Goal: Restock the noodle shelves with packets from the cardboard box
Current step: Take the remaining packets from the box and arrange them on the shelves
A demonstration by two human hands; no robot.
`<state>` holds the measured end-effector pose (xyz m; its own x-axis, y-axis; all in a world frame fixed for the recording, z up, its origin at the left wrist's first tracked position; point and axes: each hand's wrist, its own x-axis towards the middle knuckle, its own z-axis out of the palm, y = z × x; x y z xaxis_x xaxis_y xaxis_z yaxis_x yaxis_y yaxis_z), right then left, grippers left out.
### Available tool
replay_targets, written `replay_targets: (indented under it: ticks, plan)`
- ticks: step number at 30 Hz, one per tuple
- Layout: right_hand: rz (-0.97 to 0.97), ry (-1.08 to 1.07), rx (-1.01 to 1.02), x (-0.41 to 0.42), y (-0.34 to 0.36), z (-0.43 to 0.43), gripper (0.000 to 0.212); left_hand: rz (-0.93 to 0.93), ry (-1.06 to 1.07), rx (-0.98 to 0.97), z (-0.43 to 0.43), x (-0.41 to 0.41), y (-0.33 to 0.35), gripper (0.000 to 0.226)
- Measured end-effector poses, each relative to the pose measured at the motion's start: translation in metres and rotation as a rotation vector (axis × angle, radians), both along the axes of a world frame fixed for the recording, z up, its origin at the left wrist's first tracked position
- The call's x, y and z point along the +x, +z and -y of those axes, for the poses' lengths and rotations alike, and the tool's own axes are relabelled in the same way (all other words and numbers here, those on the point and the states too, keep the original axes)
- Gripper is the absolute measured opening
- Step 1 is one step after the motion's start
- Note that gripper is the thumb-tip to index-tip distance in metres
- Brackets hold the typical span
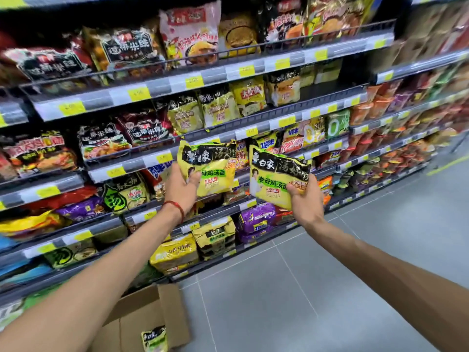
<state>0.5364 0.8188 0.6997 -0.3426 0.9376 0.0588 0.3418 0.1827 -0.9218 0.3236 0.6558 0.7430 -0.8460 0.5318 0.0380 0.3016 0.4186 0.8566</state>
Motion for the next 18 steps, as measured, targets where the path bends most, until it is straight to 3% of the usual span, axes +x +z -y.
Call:
replay_targets:
  ticks: [2,5,12,16,18]
  plan:
    - [-0.002,-0.005,-0.016,-0.002,0.004,-0.032,0.056,0.022,-0.009,0.021,-0.033,-0.006,0.004,0.061]
    - [0.000,-0.031,-0.011,-0.008,0.011,-0.075,0.049,-0.006,-0.035,0.030,-0.083,-0.014,0.007,0.050]
    - [-0.046,-0.047,0.010,-0.028,0.018,-0.175,0.057,0.054,-0.112,0.120,-0.187,-0.040,0.007,0.074]
    - [-0.082,-0.032,0.009,-0.036,0.035,-0.220,0.063,0.013,-0.079,0.108,-0.245,-0.036,0.018,0.036]
    - [-0.092,-0.035,0.005,-0.040,0.032,-0.251,0.062,-0.023,-0.062,0.115,-0.273,-0.034,0.016,0.028]
